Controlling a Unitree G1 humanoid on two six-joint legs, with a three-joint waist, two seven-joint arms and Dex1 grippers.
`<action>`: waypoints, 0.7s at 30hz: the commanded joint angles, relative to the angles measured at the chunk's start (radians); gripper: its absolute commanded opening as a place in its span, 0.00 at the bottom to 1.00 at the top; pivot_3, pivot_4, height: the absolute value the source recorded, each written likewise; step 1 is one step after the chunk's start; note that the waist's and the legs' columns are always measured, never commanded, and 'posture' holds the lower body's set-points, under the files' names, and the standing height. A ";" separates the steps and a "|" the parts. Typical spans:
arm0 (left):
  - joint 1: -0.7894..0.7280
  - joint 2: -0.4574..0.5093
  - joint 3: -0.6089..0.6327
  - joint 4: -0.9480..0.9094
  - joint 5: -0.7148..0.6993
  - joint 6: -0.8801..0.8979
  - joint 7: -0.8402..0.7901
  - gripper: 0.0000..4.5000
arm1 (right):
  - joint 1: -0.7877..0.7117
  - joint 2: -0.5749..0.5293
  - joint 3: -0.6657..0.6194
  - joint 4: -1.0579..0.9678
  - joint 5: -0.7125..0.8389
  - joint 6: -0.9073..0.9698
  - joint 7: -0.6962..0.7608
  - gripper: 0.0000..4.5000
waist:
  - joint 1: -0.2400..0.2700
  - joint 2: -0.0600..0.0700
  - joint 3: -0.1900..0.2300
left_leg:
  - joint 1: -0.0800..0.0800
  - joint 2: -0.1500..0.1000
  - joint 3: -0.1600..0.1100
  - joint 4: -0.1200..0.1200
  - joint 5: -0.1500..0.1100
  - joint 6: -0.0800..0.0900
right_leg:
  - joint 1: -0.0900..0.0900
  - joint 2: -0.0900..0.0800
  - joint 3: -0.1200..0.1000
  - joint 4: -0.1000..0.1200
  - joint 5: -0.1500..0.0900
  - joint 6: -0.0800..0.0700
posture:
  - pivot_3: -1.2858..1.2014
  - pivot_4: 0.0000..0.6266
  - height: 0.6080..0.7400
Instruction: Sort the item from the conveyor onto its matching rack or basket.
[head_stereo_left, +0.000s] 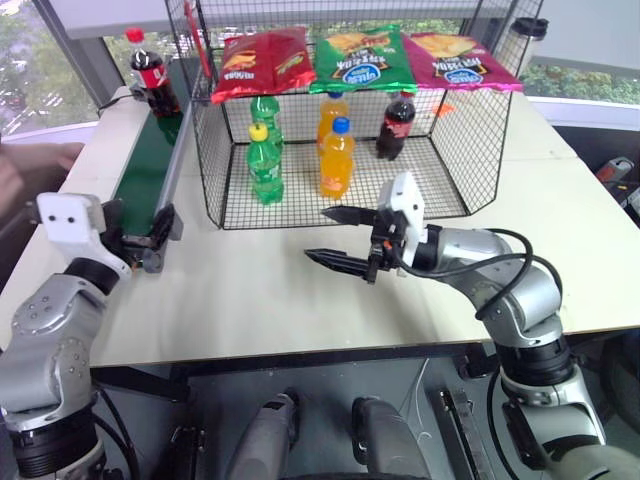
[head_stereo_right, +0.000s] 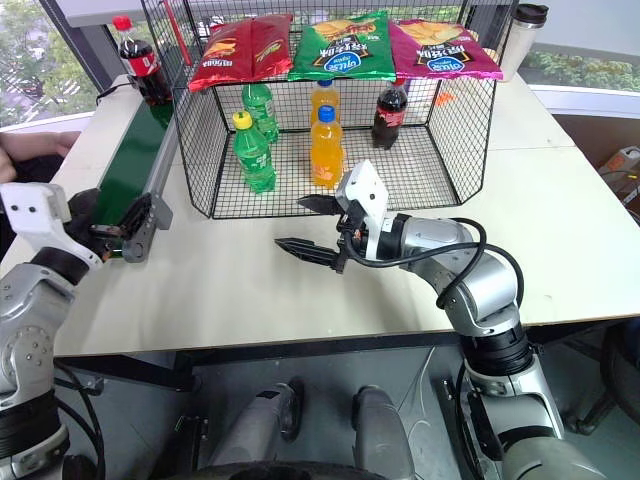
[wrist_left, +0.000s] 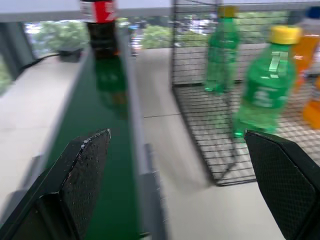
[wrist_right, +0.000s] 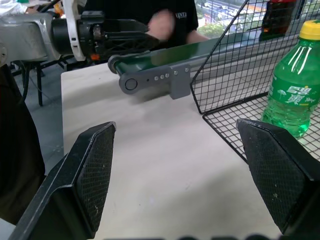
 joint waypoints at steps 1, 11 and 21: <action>0.020 0.019 0.031 0.042 0.029 -0.056 0.012 1.00 | -0.020 0.017 0.003 0.002 0.000 -0.024 -0.009 0.88 | 0.000 0.000 0.000 | 0.000 0.000 0.000 0.000 0.000 0.000 | 0.000 0.000 0.000 0.000 0.000 0.000 | 0.52 0.24 0.98; 0.014 0.027 0.030 0.155 0.069 -0.139 0.040 1.00 | 0.004 0.009 0.024 0.039 -0.046 -0.072 -0.005 0.88 | 0.000 0.000 0.000 | 0.000 0.000 0.000 -0.001 0.000 0.000 | -0.001 0.000 0.000 0.000 0.000 0.000 | 0.52 0.24 0.98; -0.002 0.017 -0.001 0.201 0.101 -0.193 0.068 1.00 | 0.018 0.009 0.027 0.044 -0.063 -0.086 -0.008 0.88 | 0.000 0.000 0.000 | 0.000 0.000 0.000 -0.001 0.000 0.000 | -0.001 0.000 0.000 -0.001 0.000 0.000 | 0.52 0.24 0.98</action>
